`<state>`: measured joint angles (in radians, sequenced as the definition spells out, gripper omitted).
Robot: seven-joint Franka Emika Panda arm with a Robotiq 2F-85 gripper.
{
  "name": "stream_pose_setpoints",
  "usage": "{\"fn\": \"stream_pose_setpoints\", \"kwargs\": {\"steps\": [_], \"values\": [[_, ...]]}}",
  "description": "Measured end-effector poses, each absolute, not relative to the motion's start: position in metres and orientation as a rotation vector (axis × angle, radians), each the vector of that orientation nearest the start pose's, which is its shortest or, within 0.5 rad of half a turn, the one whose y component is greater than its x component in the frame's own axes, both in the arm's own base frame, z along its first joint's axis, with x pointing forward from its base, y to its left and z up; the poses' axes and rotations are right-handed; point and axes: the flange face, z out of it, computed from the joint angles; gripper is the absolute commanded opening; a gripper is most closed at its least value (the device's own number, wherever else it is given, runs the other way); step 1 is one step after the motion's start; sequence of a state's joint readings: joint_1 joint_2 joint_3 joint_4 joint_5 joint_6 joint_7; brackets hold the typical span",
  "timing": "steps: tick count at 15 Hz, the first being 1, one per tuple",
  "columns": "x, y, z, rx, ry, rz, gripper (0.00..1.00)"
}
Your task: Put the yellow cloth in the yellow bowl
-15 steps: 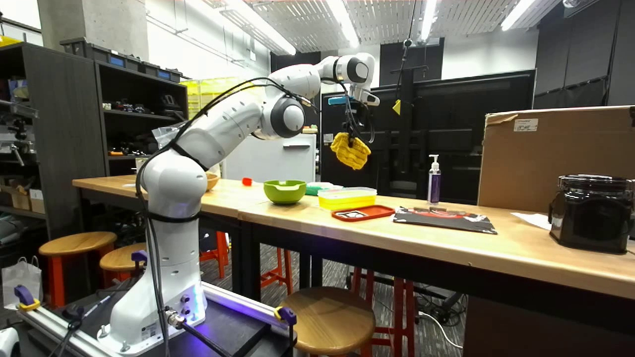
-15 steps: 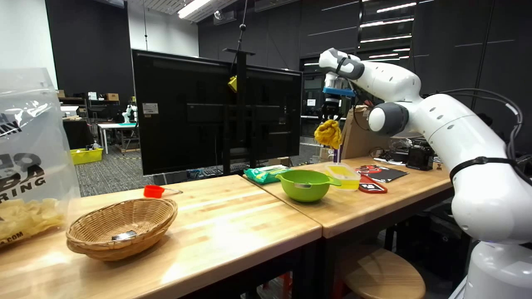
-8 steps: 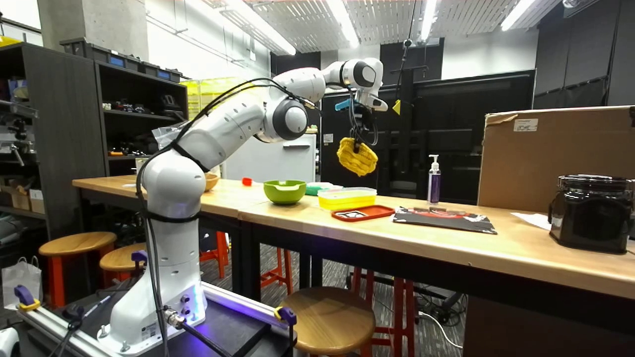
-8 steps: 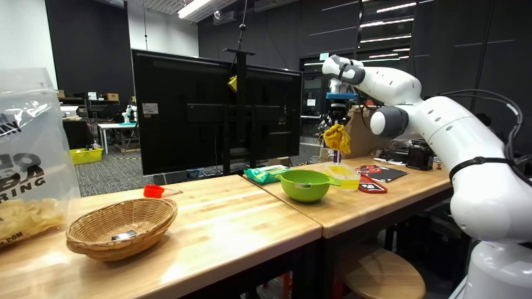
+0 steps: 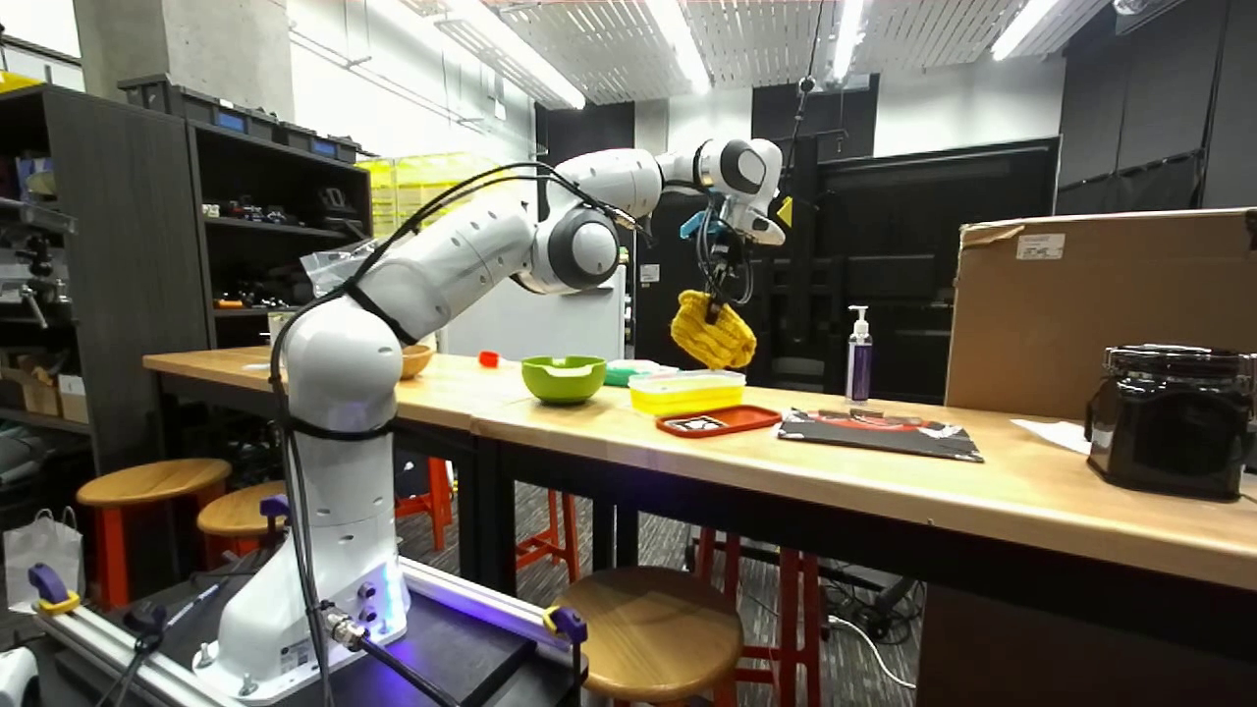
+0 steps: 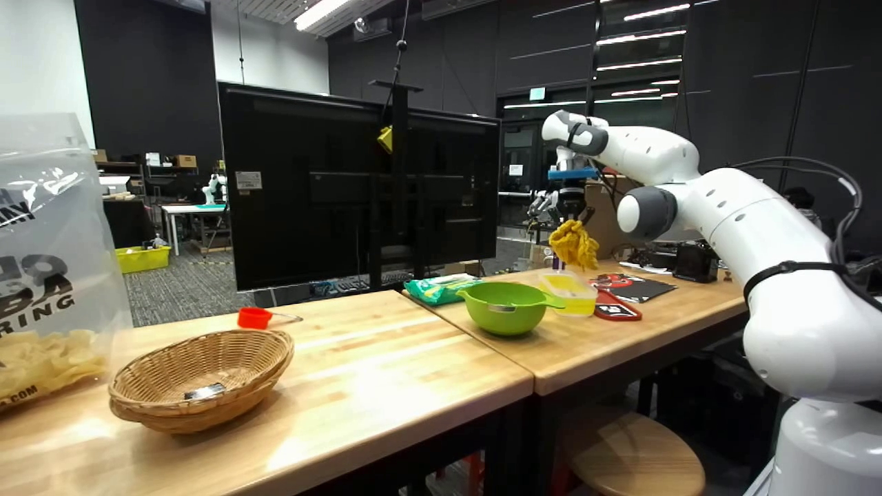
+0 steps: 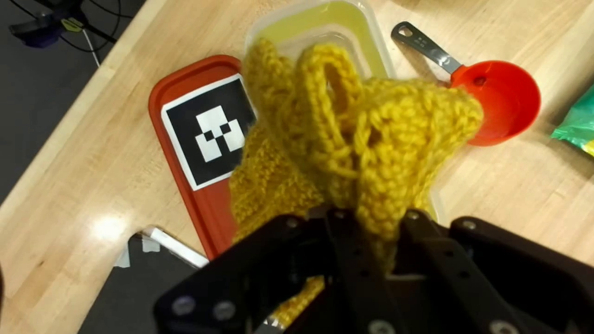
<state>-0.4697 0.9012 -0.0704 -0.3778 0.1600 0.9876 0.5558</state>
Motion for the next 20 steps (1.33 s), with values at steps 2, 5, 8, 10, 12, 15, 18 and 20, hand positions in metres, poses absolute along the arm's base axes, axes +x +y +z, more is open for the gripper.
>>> {"fn": "stream_pose_setpoints", "kwargs": {"steps": [2, 5, 8, 10, 12, 15, 18, 20], "values": [[0.6207, -0.3180, 0.5202, -2.624, 1.502, 0.474, 0.04], [0.6193, -0.3217, 0.5156, -2.594, 1.560, 0.494, 0.04], [0.6176, -0.3219, 0.5147, -2.569, 1.606, 0.514, 0.04], [0.6163, -0.3211, 0.5141, -2.556, 1.627, 0.534, 0.04], [0.6149, -0.3203, 0.5136, -2.547, 1.643, 0.553, 0.17], [0.6148, -0.3202, 0.5139, -2.546, 1.644, 0.553, 0.33], [0.6148, -0.3202, 0.5142, -2.546, 1.644, 0.552, 0.41], [0.6147, -0.3202, 0.5143, -2.546, 1.645, 0.552, 0.41]]}}
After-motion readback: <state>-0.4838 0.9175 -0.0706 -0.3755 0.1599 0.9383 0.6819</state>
